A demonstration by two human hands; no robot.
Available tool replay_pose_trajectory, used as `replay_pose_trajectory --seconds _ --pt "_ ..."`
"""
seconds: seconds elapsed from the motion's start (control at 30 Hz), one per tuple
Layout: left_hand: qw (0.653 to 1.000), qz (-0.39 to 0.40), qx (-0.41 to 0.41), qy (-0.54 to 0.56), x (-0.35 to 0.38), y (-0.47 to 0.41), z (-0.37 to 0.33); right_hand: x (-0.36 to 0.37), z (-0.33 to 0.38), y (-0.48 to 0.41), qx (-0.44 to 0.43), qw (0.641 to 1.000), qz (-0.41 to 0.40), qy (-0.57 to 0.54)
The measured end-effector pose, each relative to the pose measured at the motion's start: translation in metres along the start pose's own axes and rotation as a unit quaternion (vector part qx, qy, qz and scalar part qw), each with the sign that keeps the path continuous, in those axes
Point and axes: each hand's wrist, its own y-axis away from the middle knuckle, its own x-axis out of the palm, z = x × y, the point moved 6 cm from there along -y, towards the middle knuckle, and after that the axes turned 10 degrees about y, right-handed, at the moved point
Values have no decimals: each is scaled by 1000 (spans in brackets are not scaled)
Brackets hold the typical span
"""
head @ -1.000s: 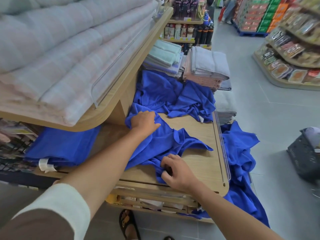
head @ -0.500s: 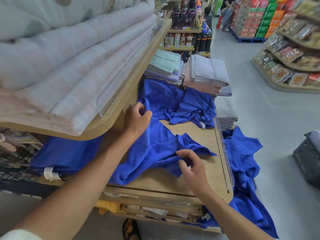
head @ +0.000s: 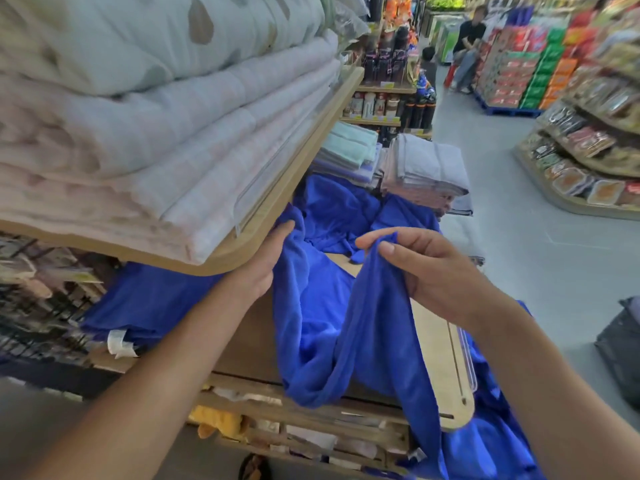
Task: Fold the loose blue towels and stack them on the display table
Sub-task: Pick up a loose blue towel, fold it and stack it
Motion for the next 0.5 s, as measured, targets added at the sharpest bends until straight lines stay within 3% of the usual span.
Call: replay_pose_trajectory --seconds 0.13,0.33,0.5 --pt "992 51 100 -61 13 14 0 4 -25 -13 13 995 -21 99" --pt "985 168 47 3 31 48 12 -5 -27 -24 -59 953 -197 221" --pt "983 185 11 -2 40 68 3 -4 -25 -25 -97 910 -220 337"
